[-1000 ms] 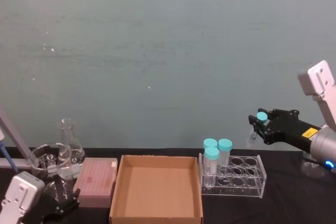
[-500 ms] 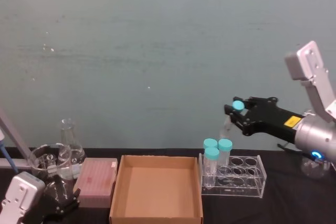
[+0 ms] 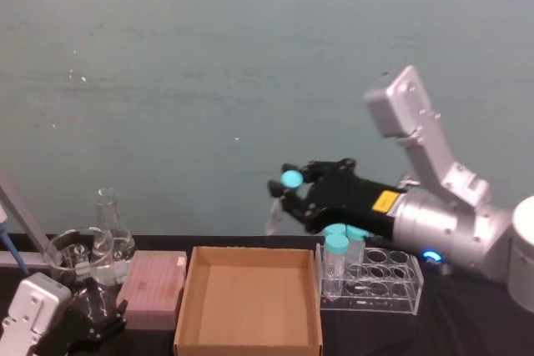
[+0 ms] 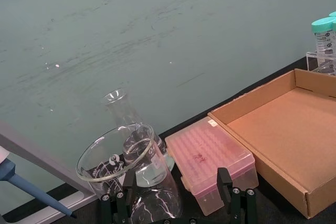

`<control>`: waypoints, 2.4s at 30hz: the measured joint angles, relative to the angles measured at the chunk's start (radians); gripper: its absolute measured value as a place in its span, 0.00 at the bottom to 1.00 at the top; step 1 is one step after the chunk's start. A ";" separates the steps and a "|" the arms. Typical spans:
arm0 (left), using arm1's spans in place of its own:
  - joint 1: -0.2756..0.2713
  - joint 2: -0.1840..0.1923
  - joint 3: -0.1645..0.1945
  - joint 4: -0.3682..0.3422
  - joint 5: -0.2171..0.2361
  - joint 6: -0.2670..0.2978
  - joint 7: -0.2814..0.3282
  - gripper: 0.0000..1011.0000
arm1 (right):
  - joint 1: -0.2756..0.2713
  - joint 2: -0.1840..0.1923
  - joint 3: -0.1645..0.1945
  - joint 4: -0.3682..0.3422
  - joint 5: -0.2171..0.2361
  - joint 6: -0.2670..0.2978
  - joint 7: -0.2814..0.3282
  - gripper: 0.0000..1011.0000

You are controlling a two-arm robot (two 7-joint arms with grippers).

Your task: Use the right hand to move the test tube from the test tube rack into the box.

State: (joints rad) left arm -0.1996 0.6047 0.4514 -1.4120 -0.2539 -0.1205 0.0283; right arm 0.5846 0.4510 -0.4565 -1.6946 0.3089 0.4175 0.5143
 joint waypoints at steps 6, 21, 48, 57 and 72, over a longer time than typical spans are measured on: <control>0.000 0.000 0.000 0.000 0.000 0.000 0.000 0.99 | 0.018 -0.022 -0.054 0.023 0.002 -0.006 0.006 0.26; 0.000 0.000 0.000 0.000 0.000 0.000 0.000 0.99 | 0.032 -0.023 -0.138 0.118 -0.003 0.005 0.011 0.26; 0.000 0.000 0.000 0.000 0.000 0.000 0.000 0.99 | 0.078 -0.071 -0.184 0.283 -0.044 -0.011 0.027 0.26; 0.000 0.000 0.000 0.000 0.000 0.000 0.000 0.99 | 0.117 -0.114 -0.183 0.363 -0.059 -0.038 0.025 0.27; 0.000 0.000 0.000 0.000 0.000 0.000 0.000 0.99 | 0.136 -0.142 -0.179 0.412 -0.078 -0.058 0.025 0.26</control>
State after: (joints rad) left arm -0.1995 0.6047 0.4514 -1.4120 -0.2539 -0.1205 0.0283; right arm 0.7210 0.3087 -0.6356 -1.2827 0.2312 0.3597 0.5391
